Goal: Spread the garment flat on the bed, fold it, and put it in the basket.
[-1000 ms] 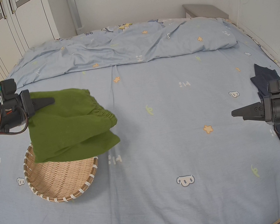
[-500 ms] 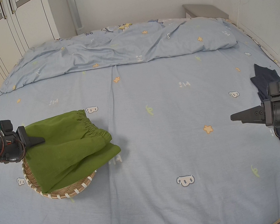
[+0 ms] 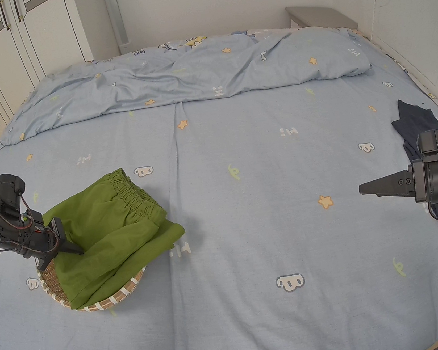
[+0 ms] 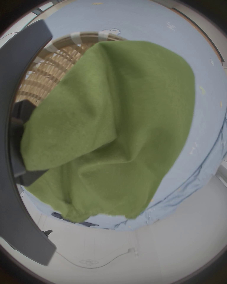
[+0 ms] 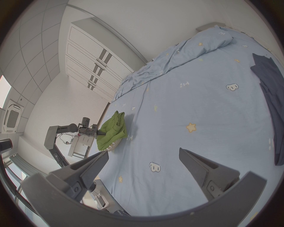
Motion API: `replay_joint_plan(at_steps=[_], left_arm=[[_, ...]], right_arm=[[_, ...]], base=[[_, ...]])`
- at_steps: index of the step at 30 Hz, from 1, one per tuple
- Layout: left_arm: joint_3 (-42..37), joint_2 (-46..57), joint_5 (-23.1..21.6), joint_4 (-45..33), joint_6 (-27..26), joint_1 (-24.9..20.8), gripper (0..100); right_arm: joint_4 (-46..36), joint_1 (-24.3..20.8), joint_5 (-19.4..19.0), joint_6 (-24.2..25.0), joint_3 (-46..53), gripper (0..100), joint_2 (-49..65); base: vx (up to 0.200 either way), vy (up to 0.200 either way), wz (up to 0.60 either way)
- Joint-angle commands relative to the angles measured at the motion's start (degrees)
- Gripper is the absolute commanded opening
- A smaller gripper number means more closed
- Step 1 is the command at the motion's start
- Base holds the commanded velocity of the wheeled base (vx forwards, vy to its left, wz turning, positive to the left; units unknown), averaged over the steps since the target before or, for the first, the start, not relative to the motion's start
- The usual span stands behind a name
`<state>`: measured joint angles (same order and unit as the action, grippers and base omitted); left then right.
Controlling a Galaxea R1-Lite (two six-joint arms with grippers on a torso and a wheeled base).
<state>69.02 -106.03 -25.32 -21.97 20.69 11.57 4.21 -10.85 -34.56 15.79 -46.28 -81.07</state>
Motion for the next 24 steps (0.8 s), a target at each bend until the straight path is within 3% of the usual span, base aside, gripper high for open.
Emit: replay_joint_plan(at_steps=[1,5,6,12,13,17,24], left_arm=[[4.3,-9.2,3.3,-2.5,0.0,-0.3,0],[6.3,-11.7,5.7,-4.9,-0.1,-0.6,0],[8.8,-13.3,7.4,-8.5,-0.1,-0.8,0],[11.4,-12.6,7.5,-14.4,-0.5,-1.0,0],[11.4,-12.5,7.5,-14.5,-0.5,-1.0,100],[11.3,-11.6,7.5,-14.7,-0.5,-1.0,100],[10.2,1.1,7.7,-17.4,-0.4,-2.2,100]], right_arm=[[0.0,-0.2,0.1,-0.1,0.1,100,-0.1],[0.0,-0.1,0.1,-0.1,0.1,100,-0.1],[0.0,-0.1,0.1,-0.1,0.1,100,-0.1],[0.0,-0.1,0.1,-0.1,0.1,100,-0.3],[0.0,-0.1,0.1,-0.1,0.1,100,-0.3],[0.0,-0.1,0.1,-0.1,0.1,100,-0.3],[0.0,-0.1,0.1,-0.1,0.0,100,-0.1]], base=[[0.0,0.0,0.0],[0.0,0.0,0.0],[0.0,0.0,0.0],[0.0,0.0,0.0],[0.0,0.0,0.0],[0.0,0.0,0.0],[0.0,0.0,0.0]])
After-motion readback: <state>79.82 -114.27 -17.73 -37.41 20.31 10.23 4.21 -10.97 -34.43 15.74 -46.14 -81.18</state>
